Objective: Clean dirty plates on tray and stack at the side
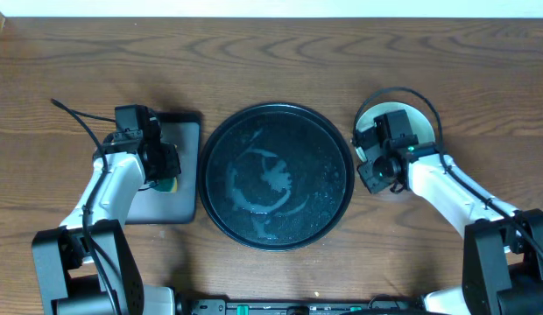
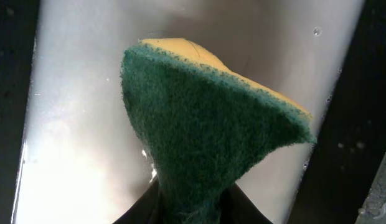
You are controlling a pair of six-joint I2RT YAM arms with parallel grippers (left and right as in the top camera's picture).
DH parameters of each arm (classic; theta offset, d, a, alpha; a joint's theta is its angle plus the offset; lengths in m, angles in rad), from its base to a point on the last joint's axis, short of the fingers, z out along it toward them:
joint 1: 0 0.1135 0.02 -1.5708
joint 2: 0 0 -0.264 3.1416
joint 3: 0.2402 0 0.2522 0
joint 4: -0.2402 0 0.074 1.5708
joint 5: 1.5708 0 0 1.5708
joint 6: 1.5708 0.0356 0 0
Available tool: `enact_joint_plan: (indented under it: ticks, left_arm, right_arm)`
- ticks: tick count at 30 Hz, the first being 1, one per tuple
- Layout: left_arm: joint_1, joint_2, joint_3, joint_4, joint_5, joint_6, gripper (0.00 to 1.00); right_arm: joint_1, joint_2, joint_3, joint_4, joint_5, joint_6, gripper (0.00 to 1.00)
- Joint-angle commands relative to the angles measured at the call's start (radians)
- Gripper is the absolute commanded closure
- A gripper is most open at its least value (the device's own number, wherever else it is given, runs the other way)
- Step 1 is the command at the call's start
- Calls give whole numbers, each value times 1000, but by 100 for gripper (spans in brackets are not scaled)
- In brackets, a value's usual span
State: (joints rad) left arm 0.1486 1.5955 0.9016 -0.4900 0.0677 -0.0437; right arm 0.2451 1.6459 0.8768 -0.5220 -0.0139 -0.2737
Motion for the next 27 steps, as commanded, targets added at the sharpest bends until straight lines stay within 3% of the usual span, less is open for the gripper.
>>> enact_joint_plan:
  ticks: [1, 3, 22, 27]
  left_arm:
    - [-2, 4, -12, 0, -16, 9, 75]
    - [-2, 4, -12, 0, -16, 9, 75]
    - [-2, 4, -12, 0, -16, 9, 75]
    - [-2, 4, -12, 0, -16, 9, 75]
  right_arm:
    - [-8, 9, -8, 12, 6, -38, 76]
    - [-8, 9, -8, 14, 6, -38, 89]
    - [62, 8, -7, -35, -2, -80, 88]
    - [71, -2, -5, -35, 23, -79, 80]
